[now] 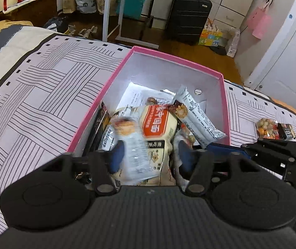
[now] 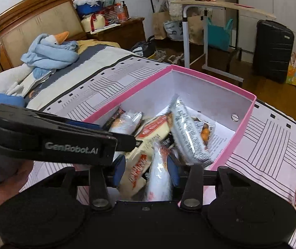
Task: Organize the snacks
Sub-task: 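Carry the wafer bars over the pink box and open both grippers, then grasp the black NB cracker pack with the left gripper while the right gripper grasps it too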
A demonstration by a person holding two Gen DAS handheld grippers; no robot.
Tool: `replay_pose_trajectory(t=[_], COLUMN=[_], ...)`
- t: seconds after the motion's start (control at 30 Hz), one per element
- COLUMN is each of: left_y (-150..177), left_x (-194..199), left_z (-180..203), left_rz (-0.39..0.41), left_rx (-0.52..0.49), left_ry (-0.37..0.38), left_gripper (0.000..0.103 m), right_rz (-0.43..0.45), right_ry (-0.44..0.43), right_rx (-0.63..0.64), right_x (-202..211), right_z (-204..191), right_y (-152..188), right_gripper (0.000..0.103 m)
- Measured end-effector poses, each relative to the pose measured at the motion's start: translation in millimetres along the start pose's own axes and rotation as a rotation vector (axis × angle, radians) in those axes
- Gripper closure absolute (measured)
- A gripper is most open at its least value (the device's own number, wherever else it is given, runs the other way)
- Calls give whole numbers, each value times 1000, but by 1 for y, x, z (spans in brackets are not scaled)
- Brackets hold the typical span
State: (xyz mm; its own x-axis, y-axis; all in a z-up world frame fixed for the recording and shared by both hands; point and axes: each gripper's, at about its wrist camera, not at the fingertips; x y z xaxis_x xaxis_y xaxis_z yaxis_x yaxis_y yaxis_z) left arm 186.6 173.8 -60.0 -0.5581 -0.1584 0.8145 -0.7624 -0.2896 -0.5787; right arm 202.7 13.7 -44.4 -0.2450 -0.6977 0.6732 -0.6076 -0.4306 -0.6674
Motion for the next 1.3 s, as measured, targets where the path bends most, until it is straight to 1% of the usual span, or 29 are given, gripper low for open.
replay_pose_trajectory(t=[0.13,0.2,0.4,0.53,0.63,0.73,0.83,1.0,1.17,1.23,1.3], left_y=[4,2,2,3,0,-5,-8,-9,-10,-9,-7], left_x=[6,13,54,79,94,99,98,78,42,26,10], left_z=[-1,-3,15,35,55,81,109,157,205,221,237], left_rz=[-7,-4,67,97,117,123,124,83,30,11,-3], left_rx=[-6,0,-46,-77,-106,-134,-161,-180,-183,-181,-176], left_ry=[16,42,104,167,212,247,273,307,328,345,367], left_gripper=[43,43,44,45,46,46,48,50,52,52,52], right_rz=[37,64,140,172,183,187,178,155,159,160,157], right_ry=[-24,-25,-12,36,77,148,216,271,348,366,394], right_rx=[-29,-42,-75,-104,-161,-191,-218,-280,-302,-313,-311], right_x=[19,37,101,148,178,202,216,223,218,214,212], right_z=[5,7,19,33,50,68,87,121,162,182,202], right_y=[7,9,14,27,37,47,55,75,91,96,103], right_gripper=[53,53,53,51,50,48,46,42,37,30,27])
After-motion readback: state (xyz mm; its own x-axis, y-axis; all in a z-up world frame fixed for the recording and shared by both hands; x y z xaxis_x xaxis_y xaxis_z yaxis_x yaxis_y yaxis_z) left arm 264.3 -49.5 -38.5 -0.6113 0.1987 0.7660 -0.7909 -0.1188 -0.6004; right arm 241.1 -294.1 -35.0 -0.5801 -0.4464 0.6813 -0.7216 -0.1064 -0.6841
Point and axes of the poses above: each gripper's, at about its wrist camera, not at the fingertips, and x roughly against the way its jaws point, z to its right, y to its underside, and after that the axes turned 11 degrees about -y, right-handed
